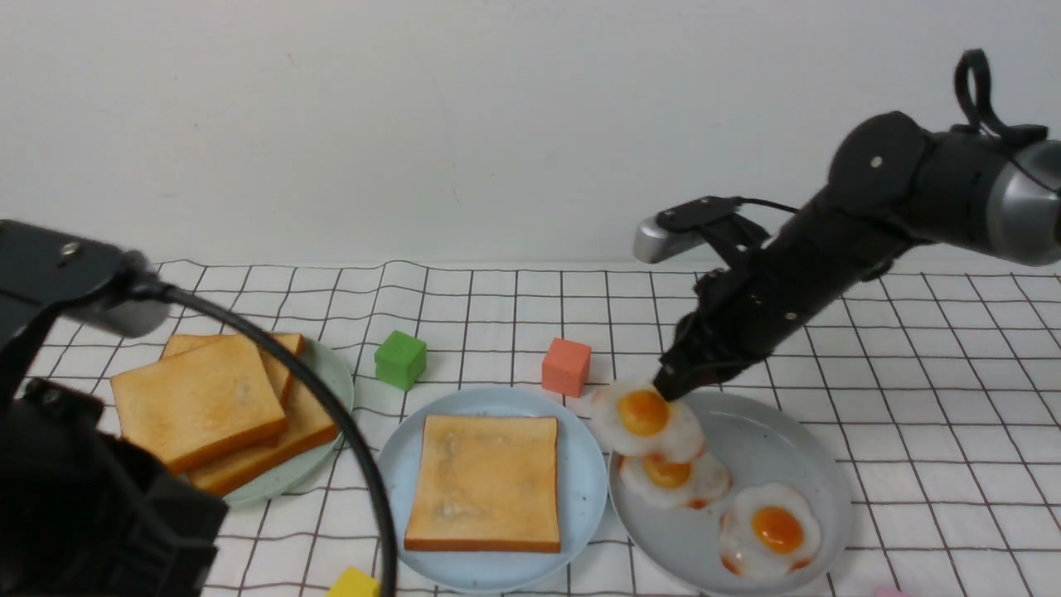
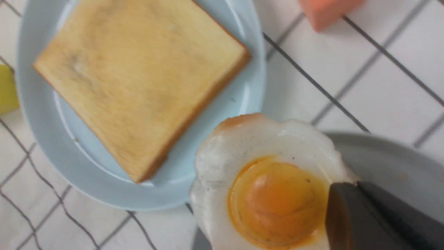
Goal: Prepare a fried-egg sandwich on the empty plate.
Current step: Use the right arm to place the fried egg on the slice of bread in the middle, then use the left arm to grab a slice of bread
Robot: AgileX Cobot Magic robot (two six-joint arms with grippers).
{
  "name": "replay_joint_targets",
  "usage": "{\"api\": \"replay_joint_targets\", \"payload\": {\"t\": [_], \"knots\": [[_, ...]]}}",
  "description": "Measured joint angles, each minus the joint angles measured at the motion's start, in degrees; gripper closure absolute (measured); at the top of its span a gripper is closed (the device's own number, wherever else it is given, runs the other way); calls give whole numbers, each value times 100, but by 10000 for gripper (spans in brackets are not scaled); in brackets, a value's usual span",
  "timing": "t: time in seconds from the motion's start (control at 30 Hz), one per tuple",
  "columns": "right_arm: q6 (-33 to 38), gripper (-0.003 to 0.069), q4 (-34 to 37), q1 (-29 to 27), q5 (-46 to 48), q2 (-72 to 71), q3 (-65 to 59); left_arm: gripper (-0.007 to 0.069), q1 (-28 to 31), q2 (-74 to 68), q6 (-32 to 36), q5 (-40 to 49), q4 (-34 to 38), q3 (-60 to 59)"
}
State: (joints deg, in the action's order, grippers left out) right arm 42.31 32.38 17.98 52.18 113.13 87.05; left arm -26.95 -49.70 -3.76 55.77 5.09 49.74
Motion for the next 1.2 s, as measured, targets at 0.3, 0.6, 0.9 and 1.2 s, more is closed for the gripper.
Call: {"api": "replay_joint_targets", "payload": {"t": [0.3, 0.6, 0.9, 1.2], "knots": [[-150, 648, 287, 1083, -295, 858, 999, 638, 0, 614, -474, 211, -347, -14], [-527, 606, -32, 1247, -465, 1280, 1106, 634, 0, 632, -554, -134, -369, -25], [-581, 320, -193, 1232, 171, 241, 1139, 627, 0, -76, -1177, -976, -509, -25], [-748, 217, -341, 1232, 895, -1883, 982, 627, 834, -1702, -1883, -1526, -607, 160]]}}
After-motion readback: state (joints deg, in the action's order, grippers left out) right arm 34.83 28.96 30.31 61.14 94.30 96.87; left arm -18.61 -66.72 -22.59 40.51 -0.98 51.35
